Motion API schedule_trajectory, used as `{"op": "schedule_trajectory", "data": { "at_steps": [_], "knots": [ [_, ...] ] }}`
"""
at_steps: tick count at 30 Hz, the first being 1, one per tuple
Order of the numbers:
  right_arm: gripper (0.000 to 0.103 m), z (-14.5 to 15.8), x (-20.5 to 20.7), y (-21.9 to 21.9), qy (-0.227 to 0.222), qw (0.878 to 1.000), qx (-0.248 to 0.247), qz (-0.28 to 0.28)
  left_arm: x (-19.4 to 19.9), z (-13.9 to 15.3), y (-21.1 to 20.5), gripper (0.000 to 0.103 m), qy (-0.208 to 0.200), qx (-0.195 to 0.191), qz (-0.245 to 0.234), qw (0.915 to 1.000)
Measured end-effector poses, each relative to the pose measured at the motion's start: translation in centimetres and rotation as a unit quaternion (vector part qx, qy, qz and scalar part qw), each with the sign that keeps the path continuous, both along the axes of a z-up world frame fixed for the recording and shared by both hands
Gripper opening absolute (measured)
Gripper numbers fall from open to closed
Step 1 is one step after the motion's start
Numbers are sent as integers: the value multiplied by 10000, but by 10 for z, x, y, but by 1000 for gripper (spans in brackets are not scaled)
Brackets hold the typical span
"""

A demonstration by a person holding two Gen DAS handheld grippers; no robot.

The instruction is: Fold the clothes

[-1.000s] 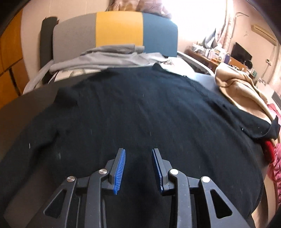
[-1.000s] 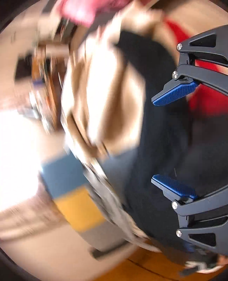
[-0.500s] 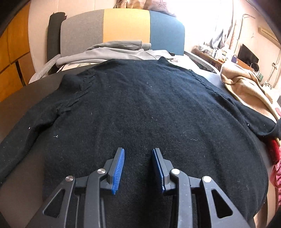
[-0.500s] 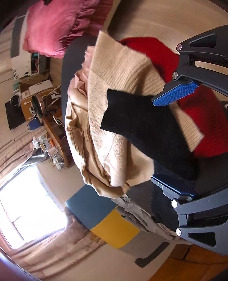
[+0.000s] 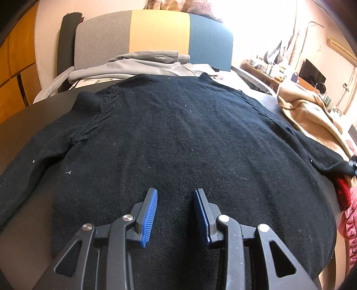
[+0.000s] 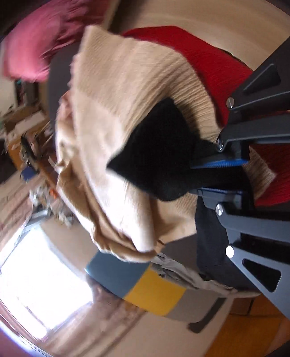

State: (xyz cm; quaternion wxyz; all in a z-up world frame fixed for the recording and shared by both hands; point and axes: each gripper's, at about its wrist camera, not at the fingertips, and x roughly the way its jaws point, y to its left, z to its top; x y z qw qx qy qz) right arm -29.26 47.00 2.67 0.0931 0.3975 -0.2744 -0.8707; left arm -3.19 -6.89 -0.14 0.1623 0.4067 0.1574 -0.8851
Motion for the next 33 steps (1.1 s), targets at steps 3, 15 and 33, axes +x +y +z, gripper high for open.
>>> {"op": "schedule_trajectory", "data": {
  "at_steps": [3,15,33],
  "knots": [
    [13,23,6,-15,463,9974,103,541,-2,8,-2,39,75,527,-239,9983],
    [13,11,24,-147,613,9477,1322,2840,-75,42,86,42,155,2035,-2206,9538],
    [15,-45,47,-151,314,9338,943,3436,-207,20,189,57,-761,3352,-2791,8966]
  ]
}}
